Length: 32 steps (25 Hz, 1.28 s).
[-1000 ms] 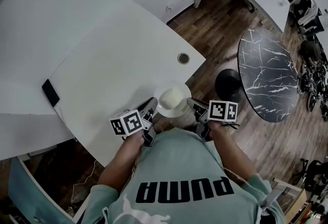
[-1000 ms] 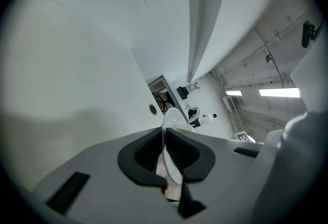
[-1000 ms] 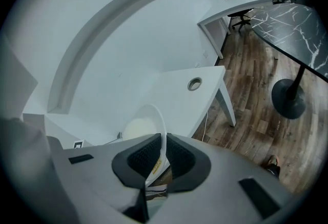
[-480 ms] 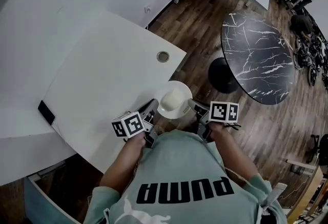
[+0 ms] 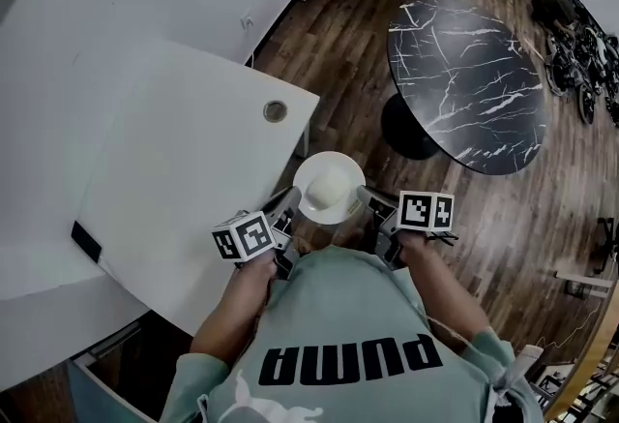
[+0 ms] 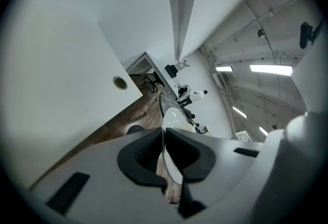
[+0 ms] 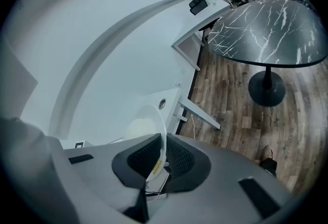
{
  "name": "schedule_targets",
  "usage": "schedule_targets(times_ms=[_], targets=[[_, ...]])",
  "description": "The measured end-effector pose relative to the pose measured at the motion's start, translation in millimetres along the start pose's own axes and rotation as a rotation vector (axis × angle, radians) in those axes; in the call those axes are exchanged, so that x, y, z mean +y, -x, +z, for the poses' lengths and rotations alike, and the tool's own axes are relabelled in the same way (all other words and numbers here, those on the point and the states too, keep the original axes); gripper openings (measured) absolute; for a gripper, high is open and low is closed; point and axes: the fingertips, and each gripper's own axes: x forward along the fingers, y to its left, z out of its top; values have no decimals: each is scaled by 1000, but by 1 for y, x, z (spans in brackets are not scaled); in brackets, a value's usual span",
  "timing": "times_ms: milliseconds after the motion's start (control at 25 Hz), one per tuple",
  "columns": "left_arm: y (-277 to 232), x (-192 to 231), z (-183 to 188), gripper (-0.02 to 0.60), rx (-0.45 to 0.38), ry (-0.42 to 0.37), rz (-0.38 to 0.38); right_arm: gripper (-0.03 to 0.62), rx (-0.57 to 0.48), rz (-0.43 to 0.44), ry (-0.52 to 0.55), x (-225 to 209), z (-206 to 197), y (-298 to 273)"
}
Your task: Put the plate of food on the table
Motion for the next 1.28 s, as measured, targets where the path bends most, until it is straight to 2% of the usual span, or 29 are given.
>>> schedule_targets(times_ms=[320,840,1280], targets=[[-38,-24,-10,31,28,-29,9,38,-19,16,-24,-31,22,25],[-113,-79,-31,31,54,-81,69,38,-33,64,-47,-93,71,80],[-182,-129,-55,31,100,-134,53,38,-84,77,-92,-151,106,134]])
